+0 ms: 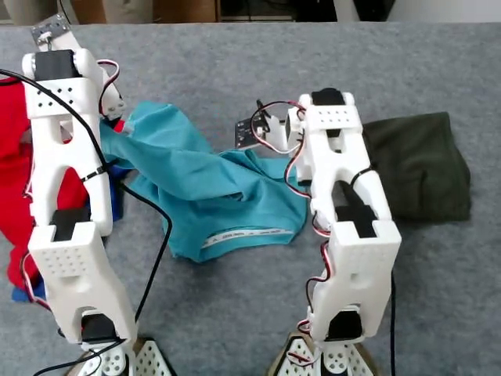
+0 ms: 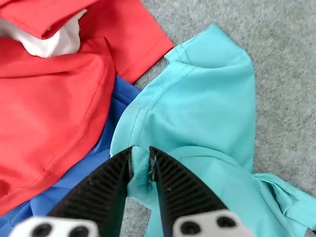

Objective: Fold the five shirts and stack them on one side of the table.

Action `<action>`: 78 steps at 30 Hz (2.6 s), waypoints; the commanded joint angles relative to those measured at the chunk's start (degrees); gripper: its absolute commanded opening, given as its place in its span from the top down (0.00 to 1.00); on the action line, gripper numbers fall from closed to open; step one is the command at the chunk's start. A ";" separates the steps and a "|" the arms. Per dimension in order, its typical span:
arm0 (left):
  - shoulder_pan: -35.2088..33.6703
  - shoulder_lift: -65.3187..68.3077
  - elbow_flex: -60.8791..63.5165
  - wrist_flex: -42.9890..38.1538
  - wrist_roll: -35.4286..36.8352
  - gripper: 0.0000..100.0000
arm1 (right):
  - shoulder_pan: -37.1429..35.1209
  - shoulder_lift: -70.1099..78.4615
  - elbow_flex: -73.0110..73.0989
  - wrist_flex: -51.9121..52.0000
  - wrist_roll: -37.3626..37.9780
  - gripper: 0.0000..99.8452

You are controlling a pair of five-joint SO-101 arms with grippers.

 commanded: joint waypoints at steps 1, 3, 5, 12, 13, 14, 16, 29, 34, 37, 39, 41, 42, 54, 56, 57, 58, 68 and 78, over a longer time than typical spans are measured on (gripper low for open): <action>-0.79 -0.75 -0.79 -0.35 -0.53 0.98 | -0.75 -3.91 1.80 -2.11 -0.09 0.84; -0.79 -0.75 -0.79 -0.35 -0.53 0.98 | -0.84 -5.05 4.88 -5.63 -0.09 0.80; -1.05 -0.75 -0.79 -0.35 -0.62 0.98 | -0.92 -5.93 8.40 -10.11 -0.18 0.78; -2.73 -0.75 -0.88 -0.35 -0.62 0.98 | -0.92 -6.37 15.43 -18.81 -0.18 0.78; -2.81 -0.75 -0.88 -0.35 -0.62 0.98 | -0.92 -6.37 15.69 -19.43 -0.18 0.78; -2.81 -0.75 -0.88 -0.35 -0.62 0.98 | -0.92 -6.37 15.78 -20.04 -0.18 0.78; -2.81 -0.75 -0.88 -0.35 -0.62 0.98 | -0.84 -6.37 15.60 -21.10 -0.18 0.78; -2.46 -0.75 -0.88 -0.26 -0.62 0.98 | -0.40 -6.37 15.25 -24.62 -0.18 0.98; -2.46 -0.75 -0.88 -0.09 -0.62 0.98 | -0.22 -6.46 14.81 -24.62 -0.18 0.98; -2.46 -0.75 -0.88 -0.09 -0.62 0.98 | -0.13 -6.73 13.85 -24.35 -0.18 0.98; -2.46 -0.75 -0.88 -0.09 -0.62 0.98 | -0.13 -6.73 12.88 -22.95 -0.18 0.98; -2.46 -0.75 -0.88 -0.09 -0.53 0.98 | -0.48 -6.73 11.12 -18.81 0.18 0.98; -2.46 -0.75 -0.88 0.00 -0.44 0.98 | -0.66 -6.64 10.07 -17.05 0.53 0.96; -2.37 -0.75 -0.88 0.00 -0.26 0.98 | -1.89 -4.97 5.85 -15.56 0.70 0.93; -2.37 -0.75 -0.88 0.09 -0.26 0.98 | -2.15 -3.65 4.79 -15.56 0.70 0.95; -2.37 -0.75 -0.88 0.09 -0.26 0.98 | -2.15 -2.77 4.26 -15.56 0.70 0.96; -2.46 -0.75 -0.88 0.09 -0.26 0.98 | -2.15 -1.98 3.56 -15.56 0.70 0.96; -2.73 -0.84 -0.79 0.18 -0.26 0.98 | -0.84 4.62 -5.32 -14.68 -1.23 1.00; -2.29 -6.11 -0.53 0.62 -0.26 0.98 | -0.92 -0.22 -17.98 6.15 -1.41 1.00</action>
